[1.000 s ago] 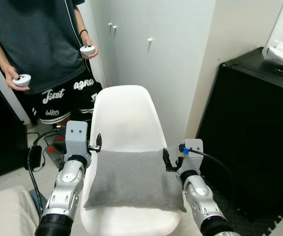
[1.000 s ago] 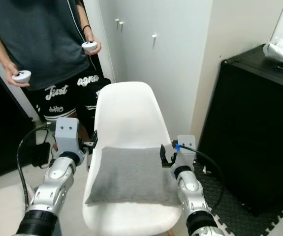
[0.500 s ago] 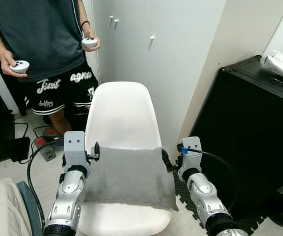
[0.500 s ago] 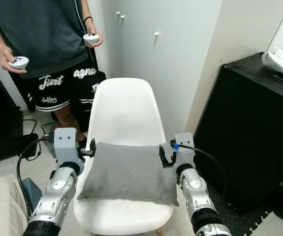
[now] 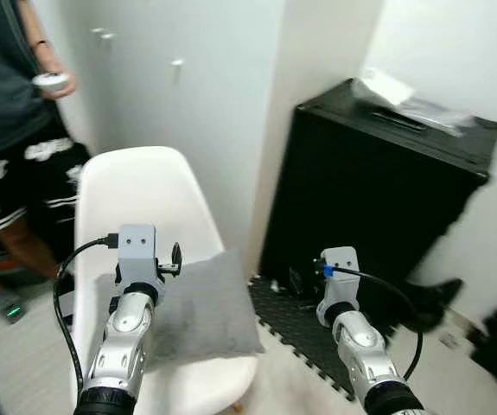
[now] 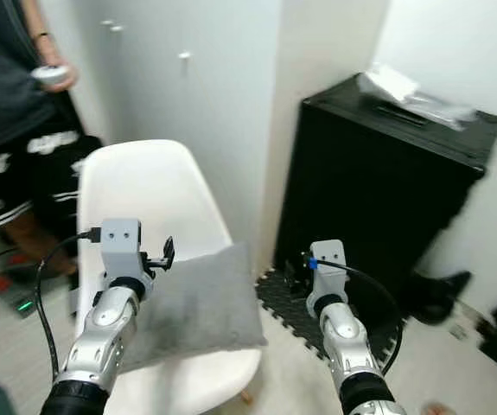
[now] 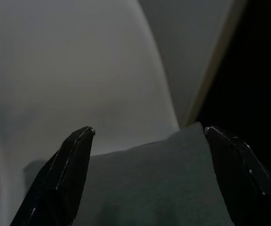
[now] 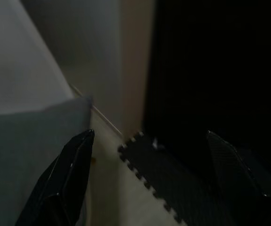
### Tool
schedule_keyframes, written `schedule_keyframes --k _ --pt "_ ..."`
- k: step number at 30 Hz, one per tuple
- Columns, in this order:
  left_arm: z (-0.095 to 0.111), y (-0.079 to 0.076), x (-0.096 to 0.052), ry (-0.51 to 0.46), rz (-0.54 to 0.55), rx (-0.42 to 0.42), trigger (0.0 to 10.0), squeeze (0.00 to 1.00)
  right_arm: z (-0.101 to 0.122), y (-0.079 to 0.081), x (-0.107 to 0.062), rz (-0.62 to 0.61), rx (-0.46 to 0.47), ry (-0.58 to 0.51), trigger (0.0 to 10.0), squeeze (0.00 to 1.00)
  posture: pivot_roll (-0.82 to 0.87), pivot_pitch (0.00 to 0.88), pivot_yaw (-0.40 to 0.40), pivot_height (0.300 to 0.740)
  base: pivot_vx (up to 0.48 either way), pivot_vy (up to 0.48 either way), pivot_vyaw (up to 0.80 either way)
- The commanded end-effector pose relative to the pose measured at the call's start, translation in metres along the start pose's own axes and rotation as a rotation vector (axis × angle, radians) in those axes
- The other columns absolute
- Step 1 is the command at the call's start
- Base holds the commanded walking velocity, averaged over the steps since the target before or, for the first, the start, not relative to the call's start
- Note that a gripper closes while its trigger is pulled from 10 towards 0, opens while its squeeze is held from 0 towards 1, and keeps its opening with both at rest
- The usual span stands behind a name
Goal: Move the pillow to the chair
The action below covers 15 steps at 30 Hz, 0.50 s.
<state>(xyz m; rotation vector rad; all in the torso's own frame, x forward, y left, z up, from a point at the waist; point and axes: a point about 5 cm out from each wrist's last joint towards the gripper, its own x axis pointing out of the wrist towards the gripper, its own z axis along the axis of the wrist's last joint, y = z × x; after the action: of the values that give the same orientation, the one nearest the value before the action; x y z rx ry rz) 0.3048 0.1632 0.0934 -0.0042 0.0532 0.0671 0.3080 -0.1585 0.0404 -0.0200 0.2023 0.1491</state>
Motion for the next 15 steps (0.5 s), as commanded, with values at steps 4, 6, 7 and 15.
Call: schedule_keyframes --k 4,6,7,15 --pt "-0.0046 -0.0011 -0.0019 0.022 -0.008 0.007 10.0 0.00 -0.0040 -0.0020 -0.0016 -0.017 0.008 0.019 10.0 0.00 0.03 0.063 -0.030 0.740 0.000 0.000 -0.80" --pt "-0.0048 -0.0005 -0.0023 0.023 -0.009 0.009 10.0 0.00 -0.0045 -0.0016 -0.0017 -0.020 0.009 0.021 10.0 0.00 0.03 0.064 -0.029 0.740 0.000 0.000 -0.80" --pt "-0.0048 -0.0005 -0.0023 0.023 -0.009 0.009 10.0 0.00 -0.0045 -0.0016 -0.0017 -0.020 0.009 0.021 10.0 0.00 0.03 0.064 -0.029 0.740 0.000 0.000 -0.80" --pt "-0.0060 -0.0006 -0.0021 0.036 -0.019 0.015 10.0 0.00 -0.0110 -0.0046 -0.0028 -0.060 -0.004 0.067 10.0 0.00 0.03 0.066 -0.018 0.740 0.000 0.000 -0.80"
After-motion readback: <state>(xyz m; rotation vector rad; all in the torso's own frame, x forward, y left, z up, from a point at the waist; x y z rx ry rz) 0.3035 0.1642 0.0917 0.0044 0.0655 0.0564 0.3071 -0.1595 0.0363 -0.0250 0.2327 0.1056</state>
